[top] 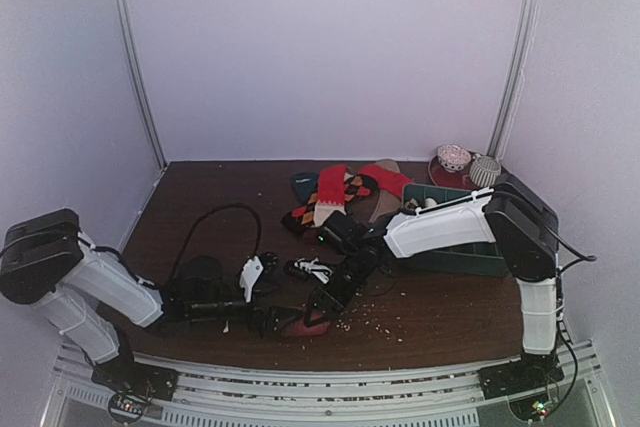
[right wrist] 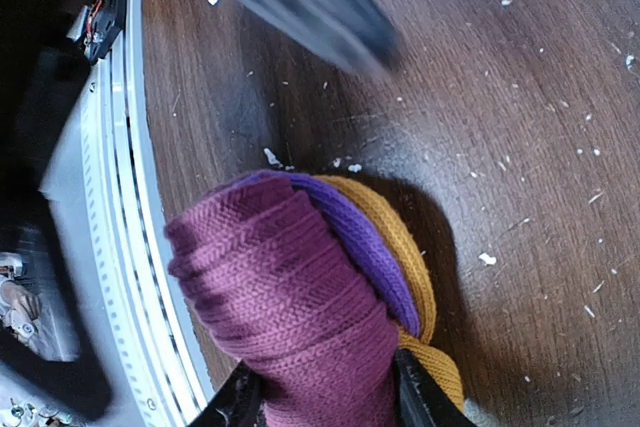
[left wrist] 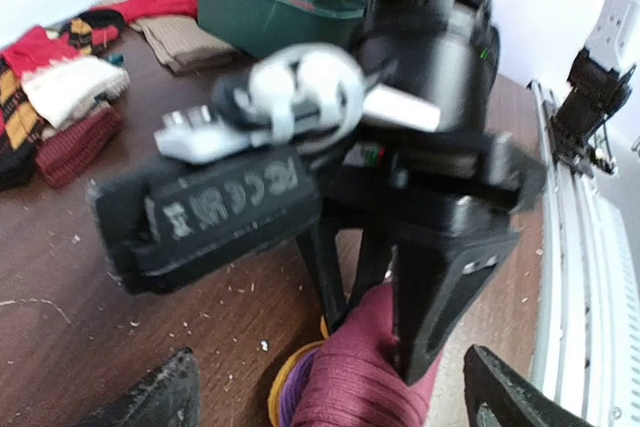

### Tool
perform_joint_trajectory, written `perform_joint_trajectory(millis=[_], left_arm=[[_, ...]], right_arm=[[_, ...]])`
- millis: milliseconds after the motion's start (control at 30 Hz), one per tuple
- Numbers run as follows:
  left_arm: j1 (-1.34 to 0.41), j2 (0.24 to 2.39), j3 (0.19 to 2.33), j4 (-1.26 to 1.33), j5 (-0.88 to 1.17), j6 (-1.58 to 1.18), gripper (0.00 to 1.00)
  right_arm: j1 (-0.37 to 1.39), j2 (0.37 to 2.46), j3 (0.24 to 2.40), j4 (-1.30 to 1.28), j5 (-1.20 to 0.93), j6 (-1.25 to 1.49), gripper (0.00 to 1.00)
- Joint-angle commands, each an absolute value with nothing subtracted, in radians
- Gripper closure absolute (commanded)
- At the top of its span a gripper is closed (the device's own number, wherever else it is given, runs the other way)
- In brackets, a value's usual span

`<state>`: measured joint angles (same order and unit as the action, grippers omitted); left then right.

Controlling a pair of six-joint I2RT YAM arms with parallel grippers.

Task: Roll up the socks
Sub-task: Roll a pair of socks at the center of the board.

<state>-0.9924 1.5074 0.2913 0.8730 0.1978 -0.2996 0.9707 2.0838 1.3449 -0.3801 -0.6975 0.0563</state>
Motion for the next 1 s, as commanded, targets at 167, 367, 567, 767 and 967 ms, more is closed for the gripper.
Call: perform_joint_trajectory(millis=[167,367,567,767,967], left_arm=[[-0.979,1.707,0.344,0.957,0.312,-0.297,0.37],[-0.979,1.733,0.321,0.982,0.331,-0.316,0.82],[-0.977,1.748,0.307,0.983,0.328,-0.327,1.0],[-0.977,1.782,0.275,1.009,0.334,-0.347,1.0],[-0.977,1.797,0.244,1.051,0.33,-0.363,1.0]], right_arm=[[0.979,2.224,1.237,-0.542,-0.486,0.066,0.59],[0.98,2.231,1.238,-0.532,-0.489,0.067,0.59],[0.979,2.223,1.259,-0.533,-0.487,0.046,0.6],[0.979,2.113,1.322,-0.54,-0.433,-0.038,0.47],[0.979,1.995,1.385,-0.509,-0.385,-0.144,0.26]])
